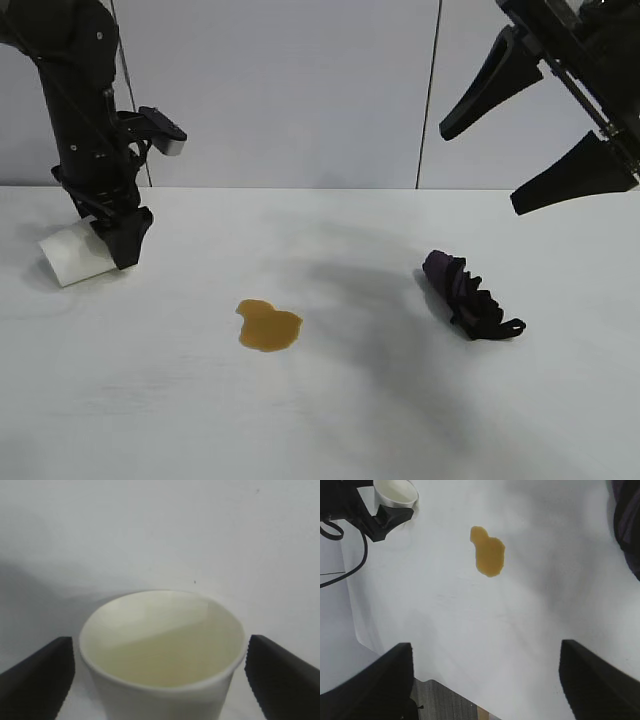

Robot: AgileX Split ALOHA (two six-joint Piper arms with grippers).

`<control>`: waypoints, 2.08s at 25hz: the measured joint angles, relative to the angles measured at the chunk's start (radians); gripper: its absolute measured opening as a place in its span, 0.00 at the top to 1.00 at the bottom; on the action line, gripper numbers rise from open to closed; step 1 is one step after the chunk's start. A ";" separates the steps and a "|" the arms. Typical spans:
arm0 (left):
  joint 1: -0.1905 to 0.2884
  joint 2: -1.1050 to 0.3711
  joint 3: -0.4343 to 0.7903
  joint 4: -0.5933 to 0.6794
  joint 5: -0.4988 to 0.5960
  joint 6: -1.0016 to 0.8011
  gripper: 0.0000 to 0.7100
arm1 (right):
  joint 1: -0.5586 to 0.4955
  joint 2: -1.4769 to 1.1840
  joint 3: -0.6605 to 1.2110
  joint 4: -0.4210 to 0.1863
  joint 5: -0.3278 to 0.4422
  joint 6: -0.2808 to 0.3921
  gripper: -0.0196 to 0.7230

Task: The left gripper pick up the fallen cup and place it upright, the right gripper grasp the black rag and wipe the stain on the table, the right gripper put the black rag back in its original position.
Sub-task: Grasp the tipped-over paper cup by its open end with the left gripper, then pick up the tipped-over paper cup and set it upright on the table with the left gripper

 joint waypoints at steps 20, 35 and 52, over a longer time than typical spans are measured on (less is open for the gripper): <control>0.000 0.001 -0.001 0.000 -0.008 -0.003 0.40 | 0.000 0.000 0.000 0.000 -0.013 0.000 0.23; 0.028 -0.030 -0.153 -0.110 0.110 -0.013 0.42 | 0.000 0.000 0.000 0.000 -0.019 0.000 0.23; 0.176 -0.067 -0.215 -0.755 0.222 0.289 0.42 | 0.000 0.000 0.000 0.000 -0.019 0.000 0.23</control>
